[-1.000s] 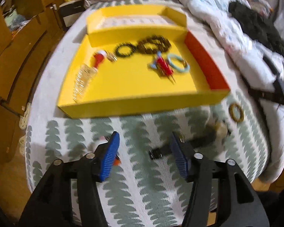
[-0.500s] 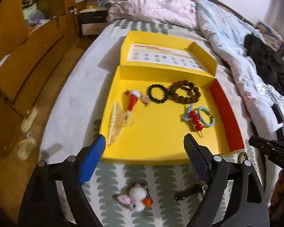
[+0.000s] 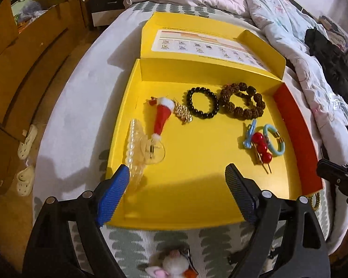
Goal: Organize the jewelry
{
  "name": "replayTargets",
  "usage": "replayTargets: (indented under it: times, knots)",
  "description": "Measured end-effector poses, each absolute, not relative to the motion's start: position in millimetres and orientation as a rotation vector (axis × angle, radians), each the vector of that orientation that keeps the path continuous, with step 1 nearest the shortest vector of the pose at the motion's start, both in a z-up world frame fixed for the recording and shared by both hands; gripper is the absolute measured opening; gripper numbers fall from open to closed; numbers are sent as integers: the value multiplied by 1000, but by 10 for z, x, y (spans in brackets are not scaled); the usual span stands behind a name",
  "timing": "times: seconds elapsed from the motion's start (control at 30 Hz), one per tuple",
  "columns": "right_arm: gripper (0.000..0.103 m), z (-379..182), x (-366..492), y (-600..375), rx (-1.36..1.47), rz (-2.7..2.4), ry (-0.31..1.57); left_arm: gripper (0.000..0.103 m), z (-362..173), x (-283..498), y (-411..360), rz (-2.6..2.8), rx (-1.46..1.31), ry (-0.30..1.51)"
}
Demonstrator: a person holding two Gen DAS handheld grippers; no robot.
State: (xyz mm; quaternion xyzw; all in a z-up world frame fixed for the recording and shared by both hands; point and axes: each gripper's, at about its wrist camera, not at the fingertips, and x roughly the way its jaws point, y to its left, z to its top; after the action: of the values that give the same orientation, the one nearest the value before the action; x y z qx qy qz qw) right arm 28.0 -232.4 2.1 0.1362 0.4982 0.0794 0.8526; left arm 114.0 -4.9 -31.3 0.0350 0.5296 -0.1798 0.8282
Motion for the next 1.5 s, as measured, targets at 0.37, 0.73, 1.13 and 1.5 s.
replayTargets:
  times: [0.37, 0.73, 1.13, 1.5]
  knots:
    - [20, -25, 610, -2217, 258, 197, 1053, 70, -575, 1483, -58, -352, 86, 1181]
    - [20, -285, 785, -2295, 204, 131, 1102, 44, -648, 1545, -35, -333, 100, 1226]
    - [19, -558, 970, -2131, 141, 107, 1167, 39, -651, 1525, -60, -332, 114, 1227]
    - [20, -730, 1060, -2076, 107, 74, 1202, 31, -648, 1524, -45, -342, 103, 1233]
